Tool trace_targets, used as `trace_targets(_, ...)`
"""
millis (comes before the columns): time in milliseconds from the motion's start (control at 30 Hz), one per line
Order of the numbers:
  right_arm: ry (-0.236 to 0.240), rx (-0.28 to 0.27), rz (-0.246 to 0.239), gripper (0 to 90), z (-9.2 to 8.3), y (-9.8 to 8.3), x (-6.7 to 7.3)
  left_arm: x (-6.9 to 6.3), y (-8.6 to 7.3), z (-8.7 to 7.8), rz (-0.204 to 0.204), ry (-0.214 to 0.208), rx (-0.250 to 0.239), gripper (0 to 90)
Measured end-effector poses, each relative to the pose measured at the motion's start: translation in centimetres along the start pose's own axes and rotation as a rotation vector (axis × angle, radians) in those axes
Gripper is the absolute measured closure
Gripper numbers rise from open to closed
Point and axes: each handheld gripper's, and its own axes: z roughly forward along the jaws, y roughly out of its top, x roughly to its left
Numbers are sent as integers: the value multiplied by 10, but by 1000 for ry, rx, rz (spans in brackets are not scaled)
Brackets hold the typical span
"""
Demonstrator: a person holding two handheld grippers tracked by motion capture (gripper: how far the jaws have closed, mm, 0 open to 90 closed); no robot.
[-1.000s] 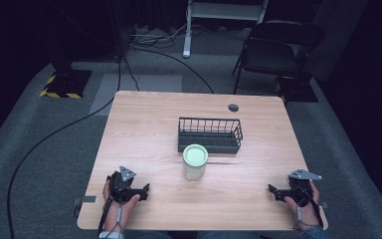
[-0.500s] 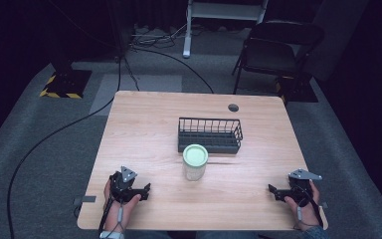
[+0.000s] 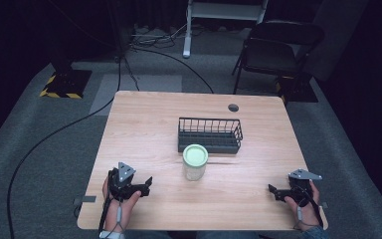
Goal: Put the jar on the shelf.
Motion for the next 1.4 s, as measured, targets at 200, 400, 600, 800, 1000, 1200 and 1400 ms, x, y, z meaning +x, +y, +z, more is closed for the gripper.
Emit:
trace_targets(200, 0, 0, 0, 7, 0, 0, 0, -3, 5, -4, 1, -11, -31, 37)
trace_targets(400, 0, 0, 0, 7, 0, 0, 0, -7, 12, -10, 5, -17, -41, 37)
trace_targets(600, 0, 0, 0, 7, 0, 0, 0, -14, 21, -15, 18, -22, -54, 38)
trace_targets(800, 1, 0, -3, 7, 0, 0, 0, -20, 27, -17, 5, -26, -51, 41)
trace_targets(1000, 14, 0, -16, 7, 1, 1, -2, -28, 34, -21, 16, -26, -65, 40)
trace_targets(1200, 17, 0, -18, 7, 1, 1, -2, -36, 42, -22, 17, -36, -84, 39)
trace_targets(1400, 19, 0, -19, 7, 1, 1, -2, -44, 50, -24, 24, -45, -99, 38)
